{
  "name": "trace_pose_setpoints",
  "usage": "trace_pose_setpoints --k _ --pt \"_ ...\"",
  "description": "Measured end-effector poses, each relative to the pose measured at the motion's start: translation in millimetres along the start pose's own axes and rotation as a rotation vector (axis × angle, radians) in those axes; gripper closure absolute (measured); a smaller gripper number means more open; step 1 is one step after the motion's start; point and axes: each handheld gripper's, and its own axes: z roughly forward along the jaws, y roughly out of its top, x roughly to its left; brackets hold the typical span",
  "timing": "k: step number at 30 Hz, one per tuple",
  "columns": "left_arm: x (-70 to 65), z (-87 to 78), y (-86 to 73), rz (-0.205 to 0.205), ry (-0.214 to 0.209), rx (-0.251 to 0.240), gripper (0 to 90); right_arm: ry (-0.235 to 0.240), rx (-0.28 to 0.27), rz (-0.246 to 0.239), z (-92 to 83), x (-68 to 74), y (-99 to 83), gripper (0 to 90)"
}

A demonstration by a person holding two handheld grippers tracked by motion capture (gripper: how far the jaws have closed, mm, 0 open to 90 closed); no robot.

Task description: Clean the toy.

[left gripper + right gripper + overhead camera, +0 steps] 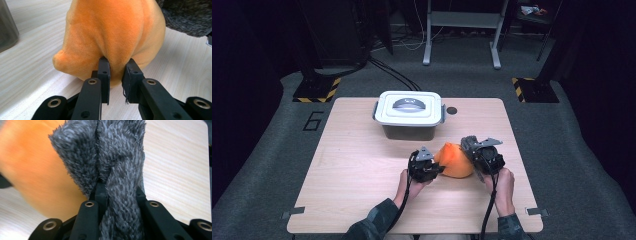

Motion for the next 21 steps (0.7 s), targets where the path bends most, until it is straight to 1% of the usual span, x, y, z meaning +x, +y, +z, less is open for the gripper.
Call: trace_pose_setpoints --k 2,4,5,7,9,12,14,15,16,17,18,19,21 --pt "0.5 0.0 -0.5 0.0 0.0 -0.001 77.7 -0.012 0.016 0.013 4.6 -3.8 -3.6 74.0" --pt "1.1 0.0 -0.8 0.003 0.001 0.0 77.7 -0.011 0.032 0.028 9.7 -7.6 -7.5 74.0" --pt "1.0 0.1 -1.0 -0.001 0.002 -0.001 77.8 -0.015 0.042 0.027 12.5 -9.7 -9.5 74.0" --pt "1.2 0.1 -1.0 0.001 0.003 0.0 77.7 -0.012 0.059 0.043 18.0 -12.4 -13.5 74.0" --pt "1.2 0.1 -0.9 0.002 0.005 0.001 77.7 -0.009 0.071 0.039 23.2 -14.8 -17.1 74.0" --pt "1.1 0.2 -1.0 0.0 0.007 0.0 77.7 -0.004 0.103 0.054 28.6 -15.9 -21.5 73.9" --pt "0.9 -0.1 -0.9 0.001 0.008 0.001 77.7 0.0 0.109 0.061 31.2 -17.5 -23.3 73.9" --pt "0.9 -0.2 -0.9 0.001 0.008 0.001 77.7 0.004 0.109 0.055 31.5 -19.0 -23.6 73.9" --pt "1.0 -0.4 -0.9 0.0 0.009 0.0 77.7 0.004 0.11 0.067 30.2 -19.2 -23.7 73.9" --pt "1.1 -0.7 -0.9 -0.001 0.009 0.0 77.7 0.004 0.104 0.069 28.1 -20.1 -23.3 73.9" --pt "1.1 -0.9 -1.0 -0.003 0.012 0.0 77.7 0.0 0.096 0.072 25.0 -20.6 -22.5 73.9" --pt "1.2 -1.2 -1.3 -0.007 0.011 -0.002 77.7 -0.01 0.081 0.06 21.6 -21.7 -21.5 73.9" --pt "1.6 -1.6 -1.3 0.001 0.013 0.0 77.7 -0.015 0.059 0.071 11.4 -20.1 -18.4 73.8"
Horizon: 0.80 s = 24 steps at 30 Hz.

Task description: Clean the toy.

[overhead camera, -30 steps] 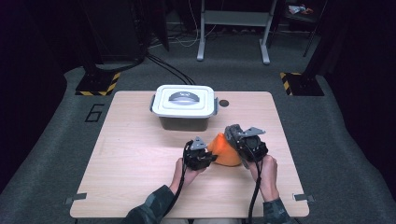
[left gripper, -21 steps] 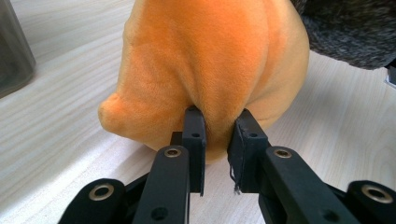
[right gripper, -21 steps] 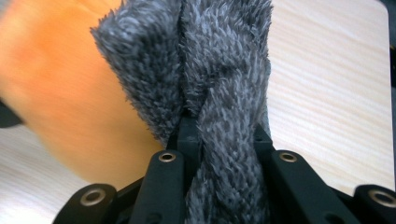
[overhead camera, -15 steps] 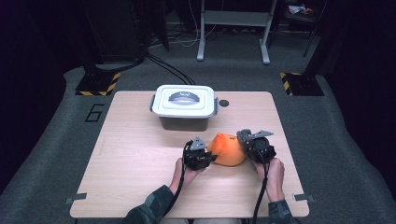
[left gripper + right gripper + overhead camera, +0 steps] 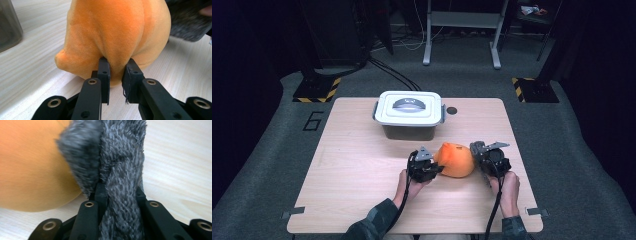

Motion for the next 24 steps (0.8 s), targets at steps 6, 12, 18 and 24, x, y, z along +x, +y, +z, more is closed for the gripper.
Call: trace_pose_setpoints --k 6,12,18,24 --pt "-2.0 0.3 0.7 0.001 0.004 0.0 77.6 -0.009 -0.102 -0.067 -37.0 16.9 16.2 73.8" --pt "-2.5 0.3 0.9 -0.002 -0.002 -0.006 77.6 0.023 -0.142 -0.167 -52.7 51.4 33.5 73.8" --pt "0.7 0.4 -0.2 -0.002 -0.001 0.004 77.5 0.024 -0.101 -0.214 -31.2 68.0 38.5 74.0" --pt "0.0 1.3 0.5 -0.001 -0.001 0.002 77.3 0.03 -0.094 -0.192 -29.5 60.6 37.4 73.9"
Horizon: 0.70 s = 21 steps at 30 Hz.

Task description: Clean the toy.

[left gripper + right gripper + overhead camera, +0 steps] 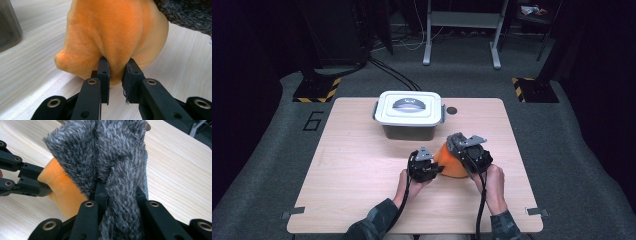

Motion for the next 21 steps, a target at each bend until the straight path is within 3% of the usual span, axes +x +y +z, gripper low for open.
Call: trace_pose_setpoints --k 11,15,21 --pt "-0.1 0.7 0.2 -0.005 -0.003 -0.004 77.3 -0.009 0.029 0.081 6.0 -26.3 -21.7 73.9" --pt "0.1 0.8 0.3 -0.008 -0.001 -0.001 77.3 -0.015 0.058 0.127 15.9 -37.9 -35.6 73.8" --pt "0.7 1.2 1.0 -0.008 0.003 0.001 77.3 0.014 0.124 0.177 34.7 -49.8 -57.4 73.8"
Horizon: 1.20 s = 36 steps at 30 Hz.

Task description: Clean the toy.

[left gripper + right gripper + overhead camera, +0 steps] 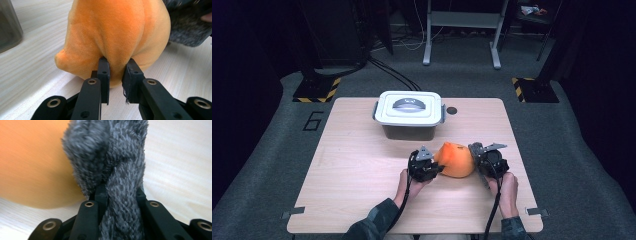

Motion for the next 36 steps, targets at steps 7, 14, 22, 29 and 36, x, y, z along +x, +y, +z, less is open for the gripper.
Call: trace_pose_setpoints --k 7,14,22,29,36 --pt "2.0 -1.0 -0.3 -0.01 0.005 0.002 77.1 -0.013 -0.021 0.017 -8.8 -6.5 -6.8 74.0" --pt "1.3 -1.7 -2.1 -0.02 0.0 -0.008 76.8 -0.01 -0.137 -0.036 -54.0 14.0 9.9 73.9" --pt "2.6 -2.2 -3.2 -0.022 -0.007 -0.009 74.4 0.012 -0.103 -0.128 -44.3 47.1 22.8 74.1" --pt "0.8 -2.5 -1.2 0.009 0.004 -0.019 56.6 0.013 -0.096 -0.118 -37.4 40.6 23.0 74.3" --pt "2.9 2.3 -6.5 0.076 0.052 -0.012 36.9 0.023 -0.099 -0.111 -33.6 34.7 22.3 74.3"
